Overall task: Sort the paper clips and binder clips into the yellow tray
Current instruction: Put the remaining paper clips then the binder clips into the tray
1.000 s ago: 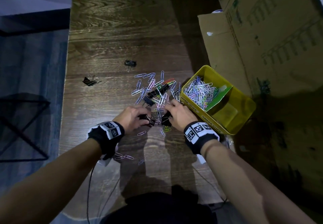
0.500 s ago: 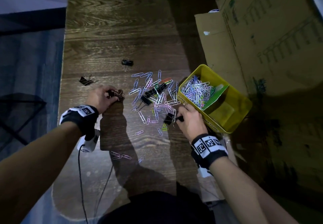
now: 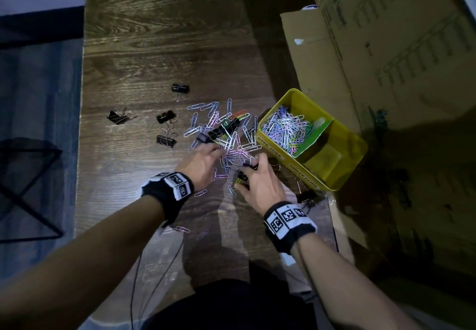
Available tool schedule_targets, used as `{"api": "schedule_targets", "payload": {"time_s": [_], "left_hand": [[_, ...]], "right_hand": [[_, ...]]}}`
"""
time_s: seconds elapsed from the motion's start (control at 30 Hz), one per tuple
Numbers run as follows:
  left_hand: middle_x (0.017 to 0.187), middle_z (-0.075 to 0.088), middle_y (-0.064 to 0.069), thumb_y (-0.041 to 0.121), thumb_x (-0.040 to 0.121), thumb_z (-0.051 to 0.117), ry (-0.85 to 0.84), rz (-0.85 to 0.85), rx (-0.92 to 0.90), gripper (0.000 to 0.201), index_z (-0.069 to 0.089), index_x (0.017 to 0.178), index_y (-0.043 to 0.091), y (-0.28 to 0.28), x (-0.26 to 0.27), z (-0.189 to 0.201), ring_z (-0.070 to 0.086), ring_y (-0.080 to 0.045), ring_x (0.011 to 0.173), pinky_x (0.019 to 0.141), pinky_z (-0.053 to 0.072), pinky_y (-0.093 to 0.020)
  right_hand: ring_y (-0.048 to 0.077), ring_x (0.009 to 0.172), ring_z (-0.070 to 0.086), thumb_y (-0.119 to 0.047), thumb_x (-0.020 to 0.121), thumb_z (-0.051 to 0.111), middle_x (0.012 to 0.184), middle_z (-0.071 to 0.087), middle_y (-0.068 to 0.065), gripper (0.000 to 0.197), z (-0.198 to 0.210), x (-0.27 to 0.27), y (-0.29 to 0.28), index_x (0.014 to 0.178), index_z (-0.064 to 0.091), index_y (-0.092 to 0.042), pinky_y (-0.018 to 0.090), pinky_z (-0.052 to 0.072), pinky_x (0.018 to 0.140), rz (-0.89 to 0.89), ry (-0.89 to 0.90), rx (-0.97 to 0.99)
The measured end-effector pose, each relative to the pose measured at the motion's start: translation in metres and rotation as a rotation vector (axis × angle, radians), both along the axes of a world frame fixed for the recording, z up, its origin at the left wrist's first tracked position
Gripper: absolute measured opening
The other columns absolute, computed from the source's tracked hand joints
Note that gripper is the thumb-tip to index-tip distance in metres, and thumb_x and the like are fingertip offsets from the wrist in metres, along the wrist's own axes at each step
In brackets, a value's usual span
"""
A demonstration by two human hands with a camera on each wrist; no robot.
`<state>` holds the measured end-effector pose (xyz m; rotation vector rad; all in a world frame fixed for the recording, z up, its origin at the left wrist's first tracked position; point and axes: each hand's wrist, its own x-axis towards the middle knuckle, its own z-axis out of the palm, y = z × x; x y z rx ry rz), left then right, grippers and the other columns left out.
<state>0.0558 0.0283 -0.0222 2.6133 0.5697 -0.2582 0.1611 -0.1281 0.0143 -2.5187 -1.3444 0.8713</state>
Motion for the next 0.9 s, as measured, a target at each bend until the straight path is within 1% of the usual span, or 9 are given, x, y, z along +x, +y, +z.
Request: {"api": "schedule_targets", "payload": {"time_s": [0.13, 0.3, 0.37, 0.4, 0.53, 0.6, 0.67, 0.73, 0.9], "left_hand": [[0.128, 0.049, -0.012, -0.004, 0.079, 0.049, 0.018, 0.047, 0.08, 0.054, 0.047, 0.129, 0.013, 0.004, 0.012, 0.0, 0.049, -0.028, 0.109, 0.088, 0.048, -0.042], [0.154, 0.018, -0.006, 0.004, 0.086, 0.035, 0.153, -0.154, 0.072, 0.06, 0.025, 0.143, 0.022, -0.009, 0.029, 0.007, 0.018, -0.029, 0.14, 0.108, 0.029, -0.054], [0.156, 0.012, 0.0, 0.016, 0.091, 0.017, 0.223, -0.198, 0.074, 0.055, 0.019, 0.145, 0.026, -0.013, 0.027, 0.004, 0.011, -0.026, 0.142, 0.11, 0.023, -0.054], [0.155, 0.014, 0.0, 0.013, 0.09, 0.023, 0.22, -0.215, 0.07, 0.056, 0.02, 0.144, 0.026, -0.014, 0.022, 0.003, 0.012, -0.026, 0.141, 0.11, 0.024, -0.054], [0.146, 0.033, -0.001, 0.004, 0.081, 0.042, 0.129, -0.285, 0.098, 0.059, 0.037, 0.135, 0.028, -0.019, 0.0, 0.002, 0.031, -0.023, 0.129, 0.098, 0.038, -0.042], [0.146, 0.032, -0.003, 0.002, 0.082, 0.042, 0.143, -0.258, 0.108, 0.06, 0.036, 0.137, 0.026, -0.02, 0.002, 0.004, 0.032, -0.023, 0.128, 0.096, 0.037, -0.041], [0.152, 0.021, -0.004, 0.0, 0.08, 0.045, 0.128, -0.236, 0.111, 0.071, 0.026, 0.143, 0.027, -0.02, 0.016, 0.004, 0.024, -0.024, 0.134, 0.103, 0.032, -0.045], [0.156, 0.007, -0.003, 0.005, 0.084, 0.044, 0.135, -0.247, 0.094, 0.075, 0.012, 0.146, 0.031, -0.021, 0.032, 0.0, 0.009, -0.026, 0.142, 0.112, 0.017, -0.051], [0.153, -0.018, 0.006, 0.025, 0.097, 0.036, 0.333, -0.367, 0.1, 0.063, -0.003, 0.144, 0.038, -0.027, 0.034, -0.003, -0.017, -0.023, 0.141, 0.111, -0.009, -0.052]], "right_hand": [[0.029, 0.091, 0.057, -0.011, 0.092, 0.054, 0.114, 0.035, 0.009, 0.015, -0.01, 0.002, -0.003, 0.097, 0.066, -0.003, 0.043, 0.053, 0.082, -0.003, -0.007, 0.031], [0.029, 0.087, 0.059, -0.028, 0.094, 0.056, 0.122, 0.036, 0.009, 0.028, -0.013, 0.007, -0.016, 0.105, 0.064, -0.005, 0.04, 0.05, 0.083, -0.019, 0.026, 0.014], [0.029, 0.086, 0.061, -0.025, 0.092, 0.059, 0.123, 0.036, 0.007, 0.025, -0.011, 0.007, -0.019, 0.107, 0.065, -0.006, 0.038, 0.049, 0.084, -0.025, 0.063, 0.014], [0.027, 0.085, 0.061, -0.021, 0.091, 0.061, 0.121, 0.037, 0.005, 0.02, -0.011, 0.006, -0.022, 0.105, 0.065, -0.007, 0.037, 0.05, 0.085, -0.04, 0.087, 0.033], [0.01, 0.089, 0.047, -0.004, 0.086, 0.062, 0.105, 0.035, -0.003, 0.016, -0.011, 0.008, -0.035, 0.099, 0.068, -0.01, 0.013, 0.034, 0.093, -0.182, 0.193, 0.136], [0.01, 0.089, 0.047, 0.0, 0.085, 0.06, 0.104, 0.033, -0.003, 0.026, -0.01, 0.009, -0.041, 0.107, 0.067, -0.013, 0.015, 0.036, 0.095, -0.223, 0.174, 0.161], [0.014, 0.083, 0.049, 0.004, 0.082, 0.058, 0.107, 0.029, -0.001, 0.047, -0.009, 0.011, -0.041, 0.123, 0.059, -0.02, 0.031, 0.048, 0.093, -0.174, 0.116, 0.096], [0.016, 0.082, 0.045, 0.009, 0.078, 0.057, 0.109, 0.026, 0.001, 0.069, -0.007, 0.014, -0.037, 0.136, 0.046, -0.025, 0.039, 0.052, 0.088, -0.09, 0.084, -0.017], [0.028, 0.106, 0.052, 0.007, 0.082, 0.055, 0.126, 0.027, 0.012, 0.079, 0.004, 0.02, -0.03, 0.149, 0.024, -0.019, 0.034, 0.042, 0.1, -0.097, 0.055, -0.118]]}}
